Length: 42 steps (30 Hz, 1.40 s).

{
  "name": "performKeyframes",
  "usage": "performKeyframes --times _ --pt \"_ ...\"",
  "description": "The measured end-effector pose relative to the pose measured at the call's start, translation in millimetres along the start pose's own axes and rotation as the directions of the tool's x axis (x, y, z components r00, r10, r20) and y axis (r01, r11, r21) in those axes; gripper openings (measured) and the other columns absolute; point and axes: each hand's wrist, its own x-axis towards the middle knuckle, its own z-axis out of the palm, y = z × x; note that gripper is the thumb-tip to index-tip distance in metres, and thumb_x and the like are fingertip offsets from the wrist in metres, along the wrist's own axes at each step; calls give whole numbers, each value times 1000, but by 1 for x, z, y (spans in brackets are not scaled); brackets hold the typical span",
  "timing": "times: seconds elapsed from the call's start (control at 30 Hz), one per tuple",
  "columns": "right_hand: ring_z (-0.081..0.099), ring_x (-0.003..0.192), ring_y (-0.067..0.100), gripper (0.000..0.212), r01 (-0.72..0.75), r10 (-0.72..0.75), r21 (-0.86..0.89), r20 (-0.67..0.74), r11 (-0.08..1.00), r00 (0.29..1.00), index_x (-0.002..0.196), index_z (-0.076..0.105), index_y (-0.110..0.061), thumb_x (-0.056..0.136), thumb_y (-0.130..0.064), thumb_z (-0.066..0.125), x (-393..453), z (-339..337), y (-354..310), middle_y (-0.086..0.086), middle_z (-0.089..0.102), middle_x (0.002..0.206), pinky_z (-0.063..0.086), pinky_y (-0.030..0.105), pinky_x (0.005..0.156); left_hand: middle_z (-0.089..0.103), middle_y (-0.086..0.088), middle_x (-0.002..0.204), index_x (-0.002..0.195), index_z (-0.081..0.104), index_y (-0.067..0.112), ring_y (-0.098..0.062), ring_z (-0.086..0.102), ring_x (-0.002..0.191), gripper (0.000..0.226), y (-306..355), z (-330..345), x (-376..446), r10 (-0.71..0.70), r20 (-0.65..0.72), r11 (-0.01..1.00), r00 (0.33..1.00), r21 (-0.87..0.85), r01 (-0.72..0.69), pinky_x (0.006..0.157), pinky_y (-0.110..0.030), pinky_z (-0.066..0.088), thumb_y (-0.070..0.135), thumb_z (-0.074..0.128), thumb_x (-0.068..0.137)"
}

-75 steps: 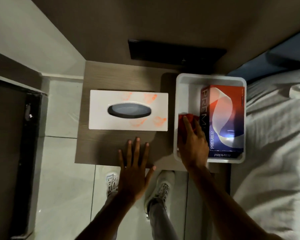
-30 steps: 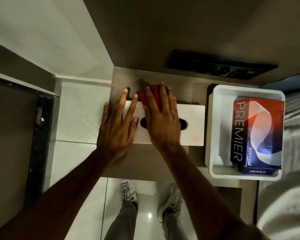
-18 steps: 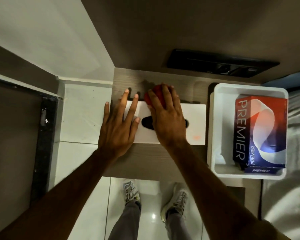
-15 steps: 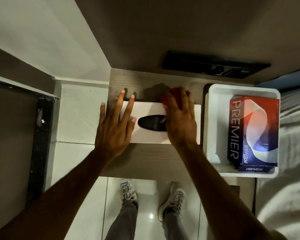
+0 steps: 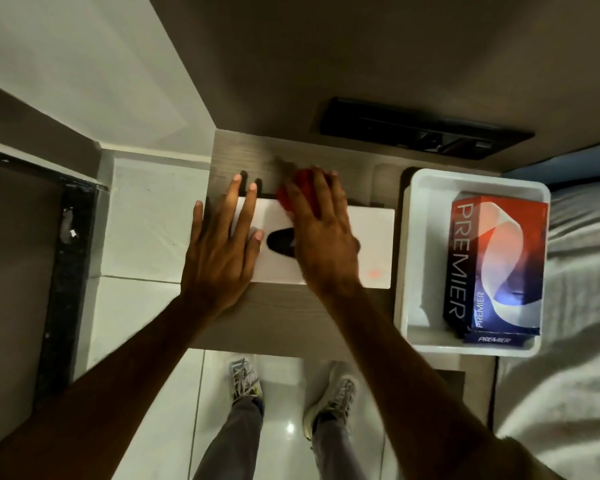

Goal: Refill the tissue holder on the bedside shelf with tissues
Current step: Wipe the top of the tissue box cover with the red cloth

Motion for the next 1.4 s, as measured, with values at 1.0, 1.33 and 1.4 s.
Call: performKeyframes --times 1.0,1.33,1.4 --pt "6 160 32 74 -45 31 -122 -115 992 993 164 21 -24 99 -8 53 -92 45 -1 13 12 173 20 54 127 4 -6 178 168 4 25 -27 7 165 65 6 -9 6 -50 145 998 988 -36 55 133 -56 14 51 14 110" --pt "10 159 37 59 -214 219 45 -219 976 951 160 31 -19 103 -10 43 -87 49 -25 15 18 170 23 61 125 3 -5 178 168 3 24 -25 6 166 65 3 -6 5 -35 125 998 992 -52 42 132 -56 18 49 16 110" --pt "5 160 34 76 -81 78 -16 -141 997 987 162 26 -22 93 7 44 -98 46 -15 12 13 172 27 58 124 4 -6 178 168 3 24 -26 7 165 65 3 -8 6 -30 131 998 991 -53 37 132 -57 19 50 15 110"
